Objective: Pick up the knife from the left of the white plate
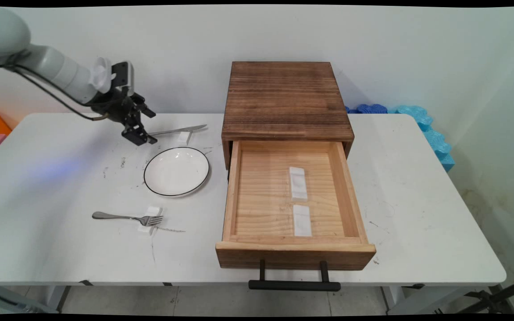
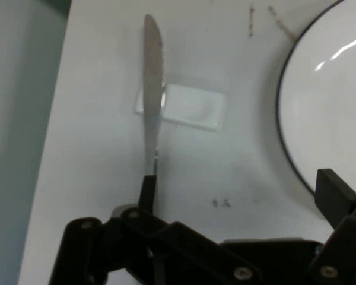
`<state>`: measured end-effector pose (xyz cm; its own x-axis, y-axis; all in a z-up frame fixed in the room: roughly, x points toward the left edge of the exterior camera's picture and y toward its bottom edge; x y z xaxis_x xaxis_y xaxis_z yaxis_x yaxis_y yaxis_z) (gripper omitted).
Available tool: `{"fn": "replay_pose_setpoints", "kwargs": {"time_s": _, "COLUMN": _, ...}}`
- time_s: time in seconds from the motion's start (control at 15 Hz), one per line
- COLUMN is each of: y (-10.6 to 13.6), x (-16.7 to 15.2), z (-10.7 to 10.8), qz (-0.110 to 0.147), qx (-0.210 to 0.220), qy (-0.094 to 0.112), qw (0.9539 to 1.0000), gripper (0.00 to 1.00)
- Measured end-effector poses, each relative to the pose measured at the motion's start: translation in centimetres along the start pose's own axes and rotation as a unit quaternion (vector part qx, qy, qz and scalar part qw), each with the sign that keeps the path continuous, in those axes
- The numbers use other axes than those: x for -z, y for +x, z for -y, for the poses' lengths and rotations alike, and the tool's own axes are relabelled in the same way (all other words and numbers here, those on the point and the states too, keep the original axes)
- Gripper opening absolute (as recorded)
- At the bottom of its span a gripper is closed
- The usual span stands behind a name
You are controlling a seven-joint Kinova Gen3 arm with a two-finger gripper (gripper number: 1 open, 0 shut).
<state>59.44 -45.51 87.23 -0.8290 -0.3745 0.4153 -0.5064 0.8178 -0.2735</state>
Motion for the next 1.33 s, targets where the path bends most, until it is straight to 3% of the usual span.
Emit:
{"fn": "replay_pose_setpoints", "kwargs": {"time_s": 0.67, "y": 1.3, "x": -5.7, "z": 5.2, "qz": 0.035, "qx": -0.039, "qy": -0.026, "qw": 0.9983, "gripper": 1.0}}
{"fn": "replay_pose_setpoints", "kwargs": {"time_s": 1.33, "y": 2.2, "x": -10.0, "z": 8.3, "qz": 0.047, "qx": -0.057, "qy": -0.065, "qw": 0.9952, "gripper": 1.0}}
